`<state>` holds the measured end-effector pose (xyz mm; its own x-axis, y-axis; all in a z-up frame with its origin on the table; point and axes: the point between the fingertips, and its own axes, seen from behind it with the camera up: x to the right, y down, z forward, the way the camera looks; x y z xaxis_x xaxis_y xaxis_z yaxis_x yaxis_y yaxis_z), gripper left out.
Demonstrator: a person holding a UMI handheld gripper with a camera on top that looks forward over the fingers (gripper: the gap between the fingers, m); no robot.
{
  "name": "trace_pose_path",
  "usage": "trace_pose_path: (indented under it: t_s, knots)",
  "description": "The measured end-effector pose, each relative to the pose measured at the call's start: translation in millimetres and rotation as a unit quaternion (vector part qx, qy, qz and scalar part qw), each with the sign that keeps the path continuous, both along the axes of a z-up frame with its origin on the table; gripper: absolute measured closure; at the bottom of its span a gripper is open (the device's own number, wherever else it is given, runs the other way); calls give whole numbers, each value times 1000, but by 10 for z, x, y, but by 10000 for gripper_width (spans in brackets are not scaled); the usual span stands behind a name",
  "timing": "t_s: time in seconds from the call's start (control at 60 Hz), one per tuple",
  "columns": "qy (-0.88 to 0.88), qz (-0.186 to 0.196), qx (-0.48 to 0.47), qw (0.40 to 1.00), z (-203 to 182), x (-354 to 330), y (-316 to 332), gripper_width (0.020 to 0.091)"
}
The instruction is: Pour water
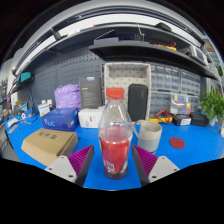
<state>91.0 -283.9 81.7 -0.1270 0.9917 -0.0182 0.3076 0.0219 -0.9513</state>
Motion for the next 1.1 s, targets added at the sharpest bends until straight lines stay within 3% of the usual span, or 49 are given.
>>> trace_pose_path:
  t_s: [0.167,0.25,0.283,0.417,0.517,0.783,1.1]
  knots:
    - [14,11,7,1000,5,-259,-58,357]
    - [25,-1,4,1000,2,-341,-6,462]
    - [24,-12,1,1000,-15,-362,48,573]
    - [32,-5,-6,999,-2,-360,43,622]
    - [42,-3,-4,999,4,-365,46,697]
    - [16,-8,-41,999,30,-390,92,701]
    - [-37,-35,-342,938,380,-909,-236,700]
